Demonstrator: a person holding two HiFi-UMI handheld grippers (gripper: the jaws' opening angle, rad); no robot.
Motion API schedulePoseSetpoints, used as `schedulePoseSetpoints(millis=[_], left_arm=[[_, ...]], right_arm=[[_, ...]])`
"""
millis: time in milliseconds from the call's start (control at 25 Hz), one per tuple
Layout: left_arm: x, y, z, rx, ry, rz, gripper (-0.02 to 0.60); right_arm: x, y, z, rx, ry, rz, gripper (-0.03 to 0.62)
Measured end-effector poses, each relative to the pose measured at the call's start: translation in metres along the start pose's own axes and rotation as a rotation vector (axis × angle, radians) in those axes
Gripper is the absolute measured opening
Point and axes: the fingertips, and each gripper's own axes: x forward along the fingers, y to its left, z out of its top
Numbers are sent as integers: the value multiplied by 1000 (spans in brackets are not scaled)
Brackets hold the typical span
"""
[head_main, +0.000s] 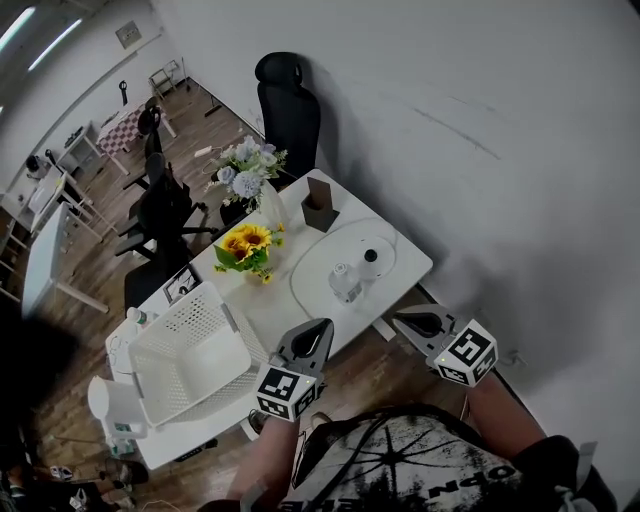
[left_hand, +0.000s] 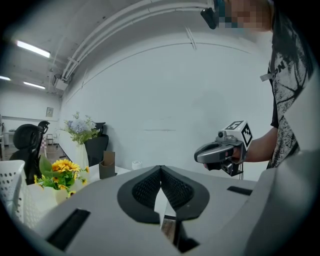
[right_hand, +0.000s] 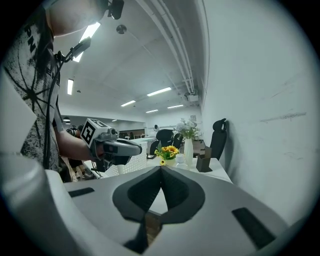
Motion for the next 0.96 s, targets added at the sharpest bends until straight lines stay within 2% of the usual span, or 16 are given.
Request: schedulePoseSetpoints(millis=[960], left_arm=[[-3, 4, -16, -41, 29, 3, 9]], right_arm=[[4, 1, -2, -10, 23, 0, 20]])
